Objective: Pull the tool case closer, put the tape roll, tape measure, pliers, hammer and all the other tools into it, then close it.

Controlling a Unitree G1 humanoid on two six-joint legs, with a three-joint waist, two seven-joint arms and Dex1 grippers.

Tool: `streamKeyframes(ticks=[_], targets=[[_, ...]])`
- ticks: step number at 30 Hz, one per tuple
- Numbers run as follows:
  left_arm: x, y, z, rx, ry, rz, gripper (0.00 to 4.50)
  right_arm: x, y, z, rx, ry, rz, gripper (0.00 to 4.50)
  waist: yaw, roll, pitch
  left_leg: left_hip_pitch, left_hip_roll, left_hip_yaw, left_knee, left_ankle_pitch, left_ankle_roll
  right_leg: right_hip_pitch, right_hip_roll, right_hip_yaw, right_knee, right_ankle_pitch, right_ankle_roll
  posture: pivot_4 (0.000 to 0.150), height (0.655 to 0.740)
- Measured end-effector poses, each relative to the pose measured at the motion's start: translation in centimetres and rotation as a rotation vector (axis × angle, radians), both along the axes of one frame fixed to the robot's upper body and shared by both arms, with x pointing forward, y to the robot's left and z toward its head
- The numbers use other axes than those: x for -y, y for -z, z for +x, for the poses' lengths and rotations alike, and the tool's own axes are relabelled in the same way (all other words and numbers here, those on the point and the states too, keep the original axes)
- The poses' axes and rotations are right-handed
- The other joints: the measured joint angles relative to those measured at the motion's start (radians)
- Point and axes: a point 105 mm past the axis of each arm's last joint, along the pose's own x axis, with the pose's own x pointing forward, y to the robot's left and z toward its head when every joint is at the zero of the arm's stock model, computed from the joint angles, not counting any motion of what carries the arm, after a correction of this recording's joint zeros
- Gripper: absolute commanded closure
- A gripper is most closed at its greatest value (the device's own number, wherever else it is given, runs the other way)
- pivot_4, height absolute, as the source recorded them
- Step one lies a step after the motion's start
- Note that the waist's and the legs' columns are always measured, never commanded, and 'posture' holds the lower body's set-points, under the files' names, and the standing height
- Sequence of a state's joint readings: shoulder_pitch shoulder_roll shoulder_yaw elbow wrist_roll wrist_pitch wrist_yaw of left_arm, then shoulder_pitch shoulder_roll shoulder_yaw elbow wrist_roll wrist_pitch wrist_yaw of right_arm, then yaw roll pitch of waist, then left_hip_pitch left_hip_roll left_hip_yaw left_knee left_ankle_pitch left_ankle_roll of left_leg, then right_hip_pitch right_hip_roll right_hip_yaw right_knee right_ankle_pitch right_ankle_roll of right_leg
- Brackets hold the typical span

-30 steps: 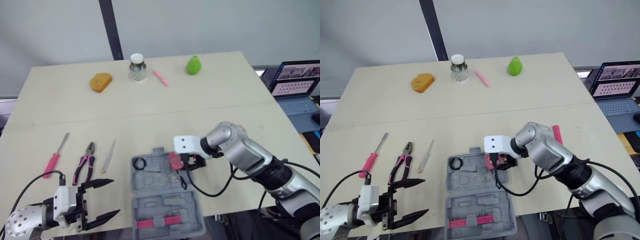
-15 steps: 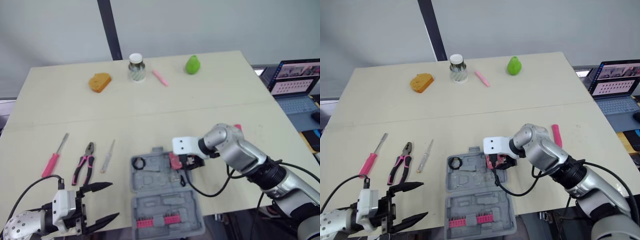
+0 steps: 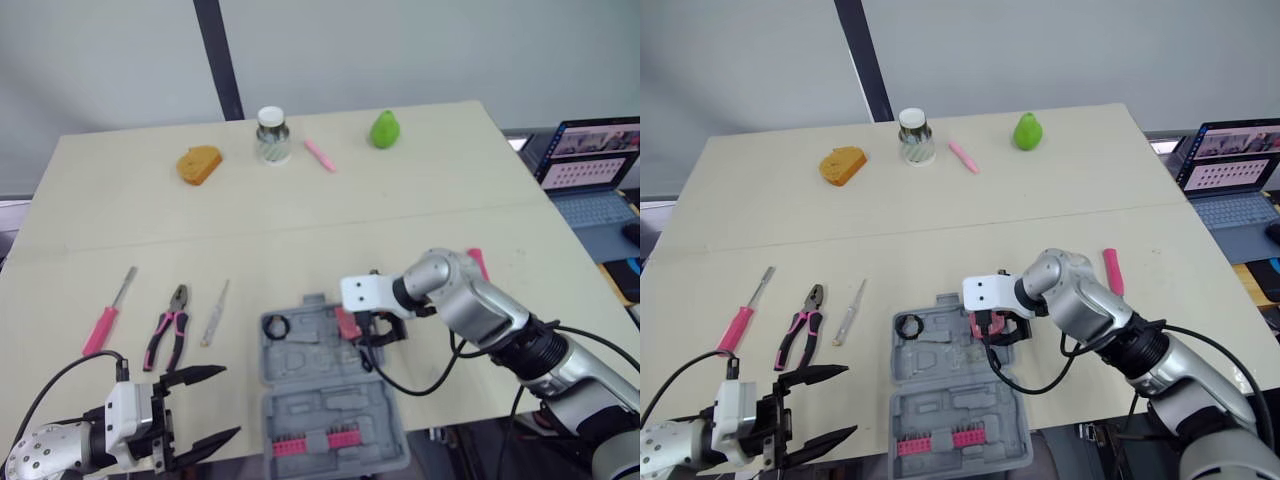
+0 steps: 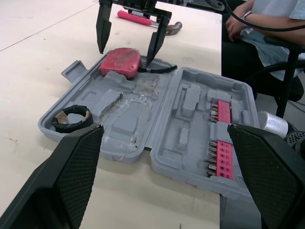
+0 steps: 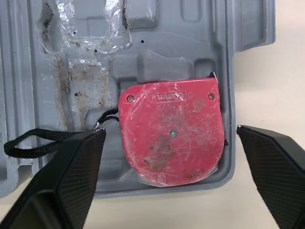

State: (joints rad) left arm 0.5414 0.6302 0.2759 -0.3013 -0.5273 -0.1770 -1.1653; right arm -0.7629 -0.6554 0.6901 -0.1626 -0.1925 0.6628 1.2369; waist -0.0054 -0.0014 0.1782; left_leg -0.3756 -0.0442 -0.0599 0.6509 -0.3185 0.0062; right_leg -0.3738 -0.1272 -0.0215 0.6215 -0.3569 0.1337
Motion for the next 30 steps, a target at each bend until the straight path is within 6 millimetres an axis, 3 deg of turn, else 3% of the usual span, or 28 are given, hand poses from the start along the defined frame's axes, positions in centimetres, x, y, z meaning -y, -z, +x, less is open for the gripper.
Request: streamKeyframes(ticks=[9,12,14,19,30], targets=[[0.0,-0.1,0.1,0.005,0.000,0.000,0.00,0.1,-2.6,0.0,0.021,0.027,0.105,0.03,0.001,0.000,0.000,0.000,0.000,0.000,0.000,0.000,0.000,0.000,0.000,0.000,0.000,0.000,0.000,0.150,0.7356],[0.0,-0.1,0.2,0.008,0.001,0.000,0.00,0.6,-2.5,-0.2,-0.030,0.076,0.174,0.90,0.001,0.000,0.000,0.000,0.000,0.000,0.000,0.000,0.000,0.000,0.000,0.000,0.000,0.000,0.000,0.150,0.7356],[0.1,-0.2,0.3,0.014,0.003,0.000,0.00,0.4,-2.7,-0.2,-0.050,0.094,0.225,1.87,0.000,0.000,0.000,0.000,0.000,0.001,0.000,0.000,0.000,0.000,0.000,0.000,0.000,0.000,0.000,0.150,0.7356],[0.1,-0.3,0.5,0.022,0.007,0.001,0.00,0.4,-3.2,-0.1,-0.060,0.111,0.343,1.87,0.001,0.000,0.000,0.000,0.001,0.001,0.000,0.000,0.000,0.000,0.000,0.000,0.000,0.000,0.000,0.150,0.7356],[0.0,-0.5,0.7,0.028,0.020,0.012,0.00,1.8,-1.0,-0.8,-0.131,0.148,0.511,1.87,0.001,0.000,0.000,0.000,0.001,0.001,0.000,0.000,0.000,0.000,0.000,0.000,0.000,0.000,0.000,0.150,0.7356]])
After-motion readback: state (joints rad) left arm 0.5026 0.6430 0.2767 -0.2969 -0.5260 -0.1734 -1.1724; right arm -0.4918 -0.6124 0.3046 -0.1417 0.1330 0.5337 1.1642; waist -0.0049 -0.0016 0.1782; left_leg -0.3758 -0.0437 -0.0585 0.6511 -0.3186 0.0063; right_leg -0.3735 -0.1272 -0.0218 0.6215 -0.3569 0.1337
